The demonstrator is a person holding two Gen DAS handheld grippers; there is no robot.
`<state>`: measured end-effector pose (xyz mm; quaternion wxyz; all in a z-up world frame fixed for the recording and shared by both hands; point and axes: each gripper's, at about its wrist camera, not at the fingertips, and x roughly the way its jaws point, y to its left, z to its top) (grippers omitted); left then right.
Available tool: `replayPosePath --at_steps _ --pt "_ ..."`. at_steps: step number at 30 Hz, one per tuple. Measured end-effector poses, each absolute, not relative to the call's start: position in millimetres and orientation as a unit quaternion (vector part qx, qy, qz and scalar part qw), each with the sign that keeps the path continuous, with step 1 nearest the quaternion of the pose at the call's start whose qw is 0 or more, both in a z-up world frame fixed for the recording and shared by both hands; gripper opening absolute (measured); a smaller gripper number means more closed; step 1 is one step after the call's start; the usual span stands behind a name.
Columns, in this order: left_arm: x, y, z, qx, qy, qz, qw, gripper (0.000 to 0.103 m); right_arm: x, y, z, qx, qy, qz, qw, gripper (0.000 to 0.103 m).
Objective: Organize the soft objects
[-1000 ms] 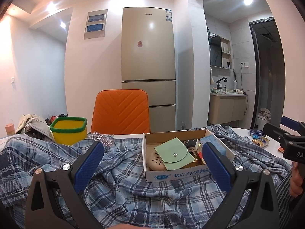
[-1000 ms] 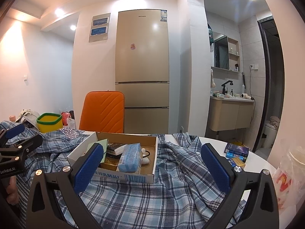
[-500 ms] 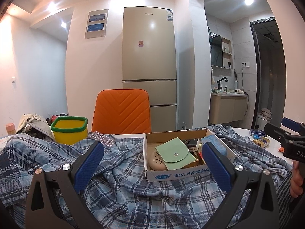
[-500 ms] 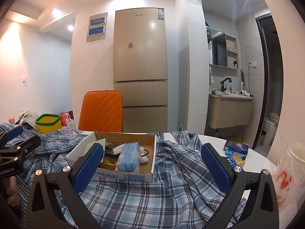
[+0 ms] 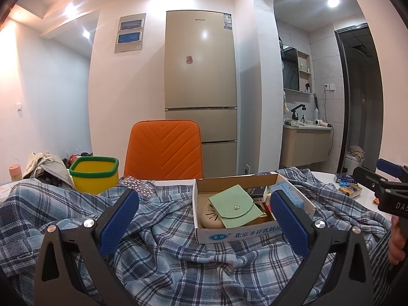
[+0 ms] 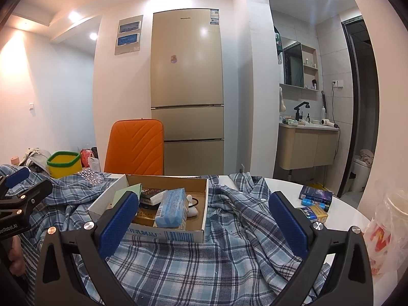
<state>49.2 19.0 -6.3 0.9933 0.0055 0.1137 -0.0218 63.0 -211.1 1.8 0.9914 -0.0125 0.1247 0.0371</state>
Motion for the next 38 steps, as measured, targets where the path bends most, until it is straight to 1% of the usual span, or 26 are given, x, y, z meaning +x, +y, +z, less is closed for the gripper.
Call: replayPosePath --at_steps 38 --pt "48.7 16.6 -6.8 0.011 0.117 -0.029 0.993 0.102 62.3 -210.5 1.6 -0.012 0.126 0.037 0.991 0.103"
